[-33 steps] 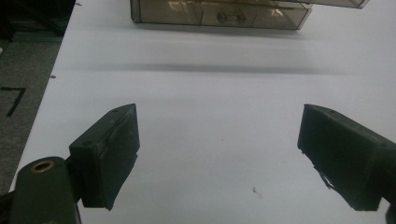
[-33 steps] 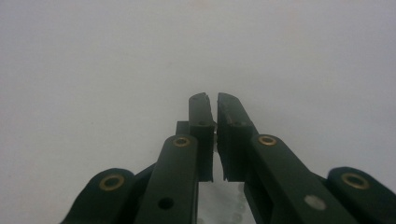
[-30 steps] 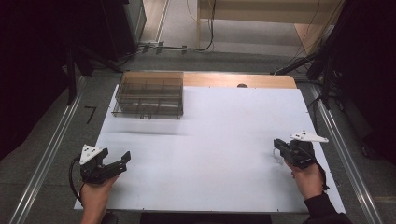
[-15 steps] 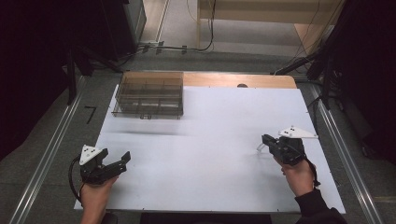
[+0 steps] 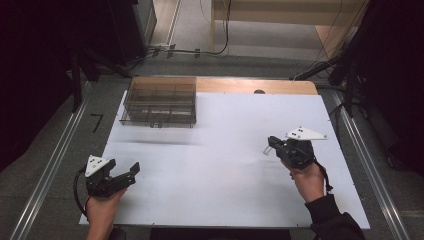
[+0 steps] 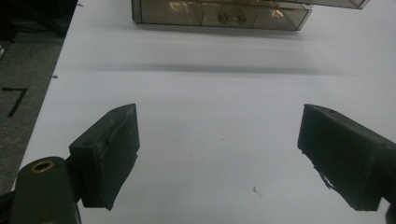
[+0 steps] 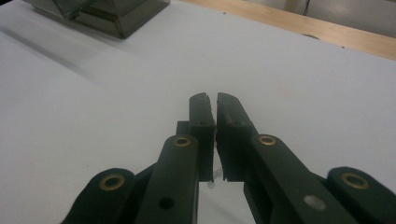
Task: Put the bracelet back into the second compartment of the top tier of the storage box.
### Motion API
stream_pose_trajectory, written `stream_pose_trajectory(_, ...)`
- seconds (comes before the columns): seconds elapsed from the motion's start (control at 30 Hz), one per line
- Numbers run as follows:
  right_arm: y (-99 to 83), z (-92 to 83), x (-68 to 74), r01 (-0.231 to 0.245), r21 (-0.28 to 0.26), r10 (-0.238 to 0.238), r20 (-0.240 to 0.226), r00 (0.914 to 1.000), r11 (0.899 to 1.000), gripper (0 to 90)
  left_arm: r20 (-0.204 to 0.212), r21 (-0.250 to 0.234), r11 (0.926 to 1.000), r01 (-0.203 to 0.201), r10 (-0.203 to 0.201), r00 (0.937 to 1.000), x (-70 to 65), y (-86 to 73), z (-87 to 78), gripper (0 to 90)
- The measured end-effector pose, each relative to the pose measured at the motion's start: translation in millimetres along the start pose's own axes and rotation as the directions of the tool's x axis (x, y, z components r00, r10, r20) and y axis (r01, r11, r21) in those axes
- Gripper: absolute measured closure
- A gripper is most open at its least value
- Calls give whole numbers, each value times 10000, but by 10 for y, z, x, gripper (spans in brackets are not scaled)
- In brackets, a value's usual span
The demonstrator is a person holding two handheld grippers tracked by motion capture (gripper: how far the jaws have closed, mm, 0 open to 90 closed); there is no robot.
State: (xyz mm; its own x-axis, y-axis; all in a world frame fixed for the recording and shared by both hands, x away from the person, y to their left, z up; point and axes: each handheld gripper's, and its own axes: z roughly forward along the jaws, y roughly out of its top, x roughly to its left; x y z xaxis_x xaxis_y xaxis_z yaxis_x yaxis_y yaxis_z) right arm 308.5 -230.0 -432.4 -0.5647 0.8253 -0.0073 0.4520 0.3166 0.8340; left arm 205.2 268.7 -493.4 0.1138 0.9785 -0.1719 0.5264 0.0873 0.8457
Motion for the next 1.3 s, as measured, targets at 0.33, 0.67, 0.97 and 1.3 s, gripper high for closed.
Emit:
stream_pose_trajectory(0.33,144,143,186,290,-140,-295,-336,9990,9995,827,12,4,10000,16,-16,10000,1,1,0,131)
stream_pose_trajectory(0.67,227,261,299,421,-119,-428,-598,9973,9990,827,27,31,10000,19,-19,10000,2,1,0,131)
stream_pose_trajectory(0.97,315,385,435,583,-113,-591,-855,9946,9982,828,107,62,9999,80,-81,9999,9,0,6,131)
stream_pose_trajectory(1.3,367,534,540,631,-82,-636,-1086,9920,9980,828,136,57,9999,110,-111,9998,14,0,8,132)
